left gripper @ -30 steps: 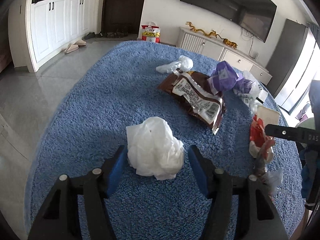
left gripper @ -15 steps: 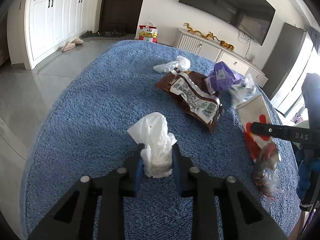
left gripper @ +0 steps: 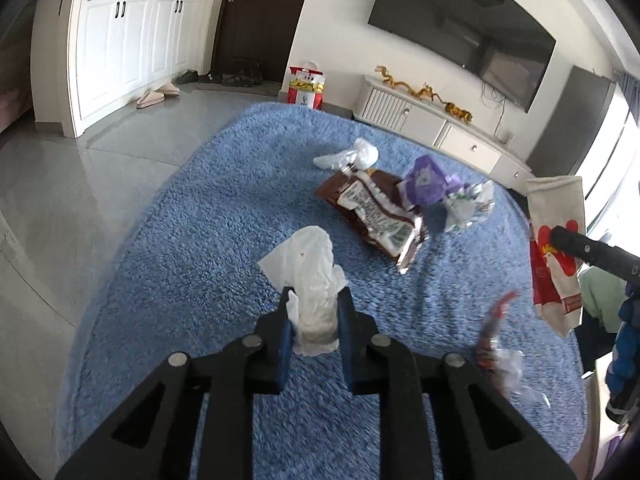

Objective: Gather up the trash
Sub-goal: 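Carry tissue and paper bag over the white bin and open both grippers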

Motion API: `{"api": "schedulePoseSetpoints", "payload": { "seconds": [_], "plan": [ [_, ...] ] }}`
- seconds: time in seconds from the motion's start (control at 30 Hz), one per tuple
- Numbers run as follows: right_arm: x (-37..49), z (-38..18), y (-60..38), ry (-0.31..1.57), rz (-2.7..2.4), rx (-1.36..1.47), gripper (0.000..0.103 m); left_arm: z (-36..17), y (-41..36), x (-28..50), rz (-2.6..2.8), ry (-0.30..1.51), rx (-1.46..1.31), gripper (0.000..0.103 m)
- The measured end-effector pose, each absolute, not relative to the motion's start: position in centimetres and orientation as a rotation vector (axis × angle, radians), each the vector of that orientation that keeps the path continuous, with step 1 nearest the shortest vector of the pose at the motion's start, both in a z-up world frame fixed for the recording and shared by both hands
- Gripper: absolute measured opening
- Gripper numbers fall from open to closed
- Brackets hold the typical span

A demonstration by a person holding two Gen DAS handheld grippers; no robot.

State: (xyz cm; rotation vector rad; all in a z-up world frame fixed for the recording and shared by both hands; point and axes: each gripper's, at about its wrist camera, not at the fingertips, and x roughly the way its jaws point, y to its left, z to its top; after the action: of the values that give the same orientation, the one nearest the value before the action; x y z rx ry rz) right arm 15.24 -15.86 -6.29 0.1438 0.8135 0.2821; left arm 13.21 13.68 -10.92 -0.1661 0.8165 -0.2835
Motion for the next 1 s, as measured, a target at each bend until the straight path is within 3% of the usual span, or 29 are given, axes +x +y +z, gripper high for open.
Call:
{"api": "schedulePoseSetpoints", "payload": {
  "seconds": [0.5, 0.7, 1.0],
  "plan": [
    [6.6, -2.1, -25.2, 0.701, 0.119, -0.016, 0.015, -5.4, 8.1, 9.1, -0.406, 0.781, -0.159, 0.019],
    [4.2, -3.2, -31.3, 0.715, -0.015, -0.057, 0.015, -4.9, 1.2, 8.0, -0.531, 0.819, -0.093, 0.018],
    [1.9, -8.2, -42.0, 0.793, -0.188, 0.052, 0.015, -5.1, -15.2, 5.5, -0.829, 0.895, 0.076, 0.019]
  ]
}}
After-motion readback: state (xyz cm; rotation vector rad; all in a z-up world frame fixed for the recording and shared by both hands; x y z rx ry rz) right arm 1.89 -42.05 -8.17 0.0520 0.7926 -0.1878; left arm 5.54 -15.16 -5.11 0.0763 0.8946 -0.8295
